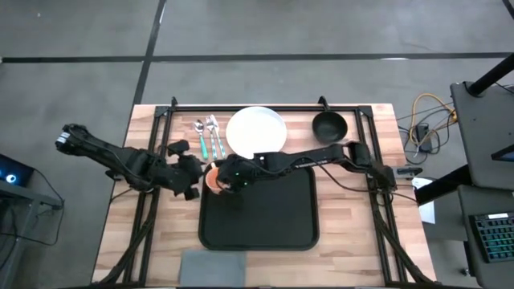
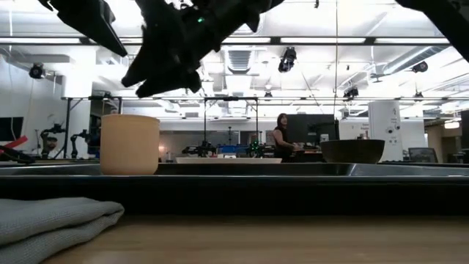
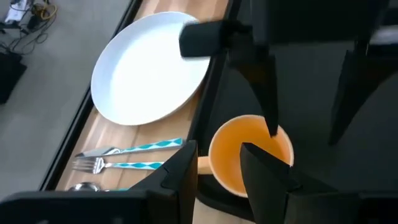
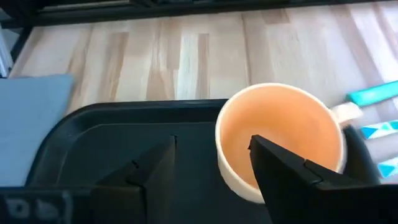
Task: Set up tray
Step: Put the orange mug on the black serving tray
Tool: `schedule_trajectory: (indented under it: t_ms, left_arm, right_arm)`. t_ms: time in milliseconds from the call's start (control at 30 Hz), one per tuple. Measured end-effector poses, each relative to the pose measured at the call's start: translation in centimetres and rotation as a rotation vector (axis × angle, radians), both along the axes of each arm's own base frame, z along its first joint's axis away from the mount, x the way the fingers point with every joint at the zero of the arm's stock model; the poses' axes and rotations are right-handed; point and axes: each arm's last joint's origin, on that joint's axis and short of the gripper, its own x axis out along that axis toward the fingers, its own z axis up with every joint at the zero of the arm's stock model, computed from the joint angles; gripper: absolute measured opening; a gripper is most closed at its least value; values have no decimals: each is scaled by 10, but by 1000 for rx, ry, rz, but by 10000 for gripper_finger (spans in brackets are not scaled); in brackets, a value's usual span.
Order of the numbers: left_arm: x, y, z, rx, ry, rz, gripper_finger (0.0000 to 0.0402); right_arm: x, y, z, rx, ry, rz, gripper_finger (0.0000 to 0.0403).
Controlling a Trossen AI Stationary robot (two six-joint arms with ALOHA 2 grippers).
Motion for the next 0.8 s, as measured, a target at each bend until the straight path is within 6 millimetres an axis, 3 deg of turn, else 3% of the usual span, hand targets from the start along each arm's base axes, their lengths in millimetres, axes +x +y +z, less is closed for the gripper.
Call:
schedule_trajectory:
  t_ms: [333,600,700,800]
  left_arm:
    - [0,0,-4,7,32,1,103]
    - [-1,0,-4,-8,34,-6,103]
    - [-1,0,-4,-9,34,-6,103]
    - [-1,0,-4,-10,34,-5,103]
  right_arm:
    - [31,4,-21,-10,126,54,194]
    - [35,4,-26,-41,161,52,189]
    - [33,3,-26,-77,179,38,163]
    - [32,2,-25,-78,183,44,112]
